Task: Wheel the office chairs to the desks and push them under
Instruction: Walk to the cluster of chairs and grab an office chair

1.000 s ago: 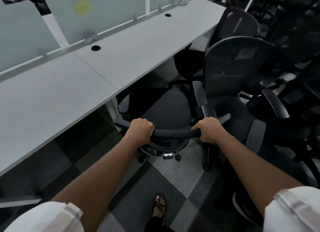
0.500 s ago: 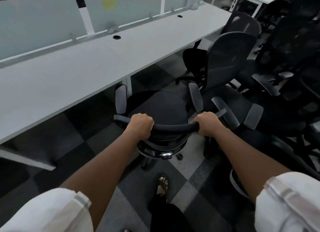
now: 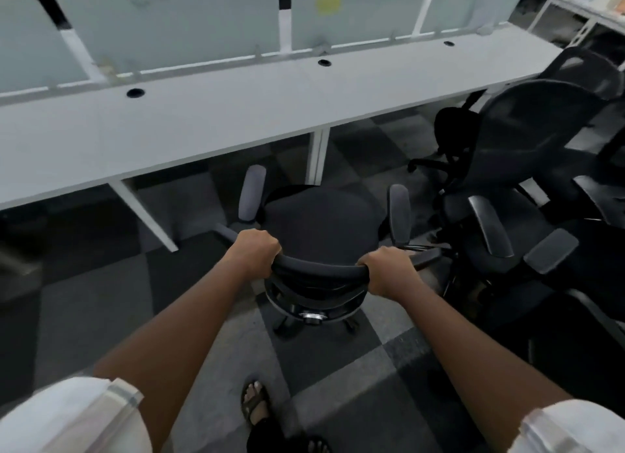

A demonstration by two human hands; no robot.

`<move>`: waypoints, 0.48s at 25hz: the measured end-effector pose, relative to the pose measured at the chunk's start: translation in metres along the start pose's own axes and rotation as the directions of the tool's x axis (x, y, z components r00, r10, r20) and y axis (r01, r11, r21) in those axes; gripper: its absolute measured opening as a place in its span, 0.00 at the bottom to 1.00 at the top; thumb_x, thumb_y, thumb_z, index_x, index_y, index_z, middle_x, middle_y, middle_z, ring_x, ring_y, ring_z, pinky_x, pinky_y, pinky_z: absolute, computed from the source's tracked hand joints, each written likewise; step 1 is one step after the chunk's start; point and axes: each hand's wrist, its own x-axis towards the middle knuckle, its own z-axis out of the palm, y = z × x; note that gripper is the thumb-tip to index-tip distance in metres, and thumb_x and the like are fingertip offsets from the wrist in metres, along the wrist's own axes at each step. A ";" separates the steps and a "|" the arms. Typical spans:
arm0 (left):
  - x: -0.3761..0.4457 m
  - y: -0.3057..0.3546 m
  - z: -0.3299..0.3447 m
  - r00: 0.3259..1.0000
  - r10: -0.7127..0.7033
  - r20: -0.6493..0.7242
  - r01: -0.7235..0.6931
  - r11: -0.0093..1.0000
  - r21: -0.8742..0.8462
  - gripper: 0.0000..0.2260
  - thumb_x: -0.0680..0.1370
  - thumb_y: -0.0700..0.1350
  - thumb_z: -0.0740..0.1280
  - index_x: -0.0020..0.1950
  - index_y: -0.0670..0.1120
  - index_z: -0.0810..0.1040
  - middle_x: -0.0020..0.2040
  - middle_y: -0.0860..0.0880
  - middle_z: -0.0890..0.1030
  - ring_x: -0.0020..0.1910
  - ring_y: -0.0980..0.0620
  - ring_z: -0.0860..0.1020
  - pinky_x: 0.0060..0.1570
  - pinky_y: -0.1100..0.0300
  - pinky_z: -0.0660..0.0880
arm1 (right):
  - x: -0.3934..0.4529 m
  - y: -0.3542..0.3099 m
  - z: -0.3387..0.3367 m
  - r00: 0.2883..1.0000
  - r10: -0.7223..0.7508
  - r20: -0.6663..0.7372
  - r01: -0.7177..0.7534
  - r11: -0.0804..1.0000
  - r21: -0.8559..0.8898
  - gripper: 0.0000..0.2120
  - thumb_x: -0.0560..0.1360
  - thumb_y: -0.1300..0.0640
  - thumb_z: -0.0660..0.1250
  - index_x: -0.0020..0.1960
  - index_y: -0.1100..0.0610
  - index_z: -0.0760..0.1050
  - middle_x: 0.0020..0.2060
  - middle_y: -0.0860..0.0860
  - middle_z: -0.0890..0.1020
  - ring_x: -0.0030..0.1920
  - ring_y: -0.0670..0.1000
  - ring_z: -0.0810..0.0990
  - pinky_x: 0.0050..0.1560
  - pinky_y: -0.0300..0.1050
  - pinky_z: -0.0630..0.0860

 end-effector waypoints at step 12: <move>-0.186 -0.052 0.057 0.979 -0.192 0.067 0.194 0.981 -0.028 0.17 0.73 0.52 0.66 0.60 0.64 0.82 0.48 0.56 0.84 0.49 0.52 0.82 0.48 0.56 0.76 | -0.039 -0.158 0.002 0.956 -0.294 0.001 0.294 0.954 -0.061 0.06 0.68 0.50 0.70 0.40 0.49 0.74 0.31 0.47 0.72 0.37 0.55 0.80 0.36 0.45 0.66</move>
